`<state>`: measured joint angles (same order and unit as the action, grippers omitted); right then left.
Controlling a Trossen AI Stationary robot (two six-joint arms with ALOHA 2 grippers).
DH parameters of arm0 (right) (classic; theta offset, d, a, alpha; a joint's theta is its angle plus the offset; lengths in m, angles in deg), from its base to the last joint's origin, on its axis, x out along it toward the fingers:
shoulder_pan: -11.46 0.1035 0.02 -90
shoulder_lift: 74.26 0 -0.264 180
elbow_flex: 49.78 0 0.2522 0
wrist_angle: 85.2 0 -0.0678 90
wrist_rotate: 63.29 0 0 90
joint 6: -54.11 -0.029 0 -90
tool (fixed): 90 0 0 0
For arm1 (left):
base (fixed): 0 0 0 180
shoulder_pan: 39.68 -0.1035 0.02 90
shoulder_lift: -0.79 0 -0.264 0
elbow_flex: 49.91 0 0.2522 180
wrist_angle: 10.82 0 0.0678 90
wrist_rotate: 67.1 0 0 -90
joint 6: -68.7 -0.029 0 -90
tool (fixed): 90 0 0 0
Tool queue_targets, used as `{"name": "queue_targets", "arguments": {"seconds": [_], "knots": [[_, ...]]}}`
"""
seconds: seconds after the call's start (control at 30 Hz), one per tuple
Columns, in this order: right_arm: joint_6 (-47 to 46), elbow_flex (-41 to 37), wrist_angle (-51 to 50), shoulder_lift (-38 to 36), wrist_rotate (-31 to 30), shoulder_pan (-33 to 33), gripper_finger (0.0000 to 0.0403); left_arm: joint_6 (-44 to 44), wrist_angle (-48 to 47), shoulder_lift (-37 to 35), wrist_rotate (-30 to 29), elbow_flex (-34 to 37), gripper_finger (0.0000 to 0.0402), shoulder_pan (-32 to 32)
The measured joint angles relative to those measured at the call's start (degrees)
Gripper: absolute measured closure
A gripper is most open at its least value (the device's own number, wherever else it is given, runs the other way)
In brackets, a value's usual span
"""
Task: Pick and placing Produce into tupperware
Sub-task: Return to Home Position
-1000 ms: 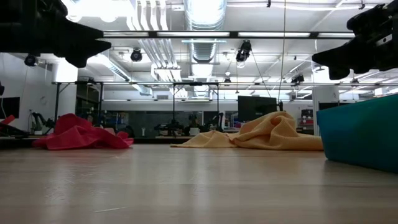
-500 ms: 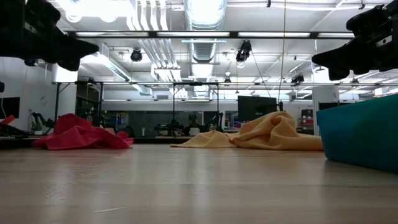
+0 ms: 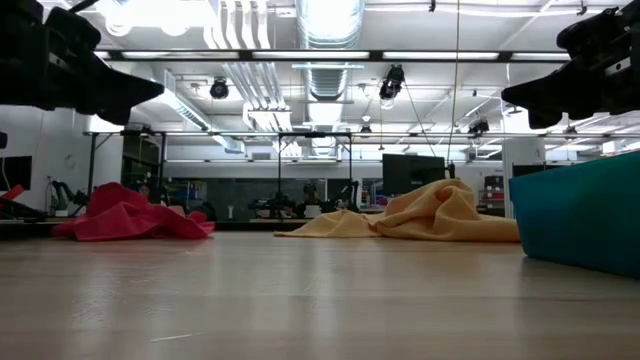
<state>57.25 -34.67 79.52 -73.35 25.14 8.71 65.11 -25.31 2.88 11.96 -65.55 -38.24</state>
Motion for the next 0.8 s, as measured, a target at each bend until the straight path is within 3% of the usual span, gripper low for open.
{"name": "queue_targets", "arguments": {"seconds": [0.8], "knots": [[1.4, 0.0, 0.0, 0.0, 0.0, 0.0, 0.0394, -1.3, -0.3, 0.2, -0.1, 0.0, 0.0402, 0.1]]}}
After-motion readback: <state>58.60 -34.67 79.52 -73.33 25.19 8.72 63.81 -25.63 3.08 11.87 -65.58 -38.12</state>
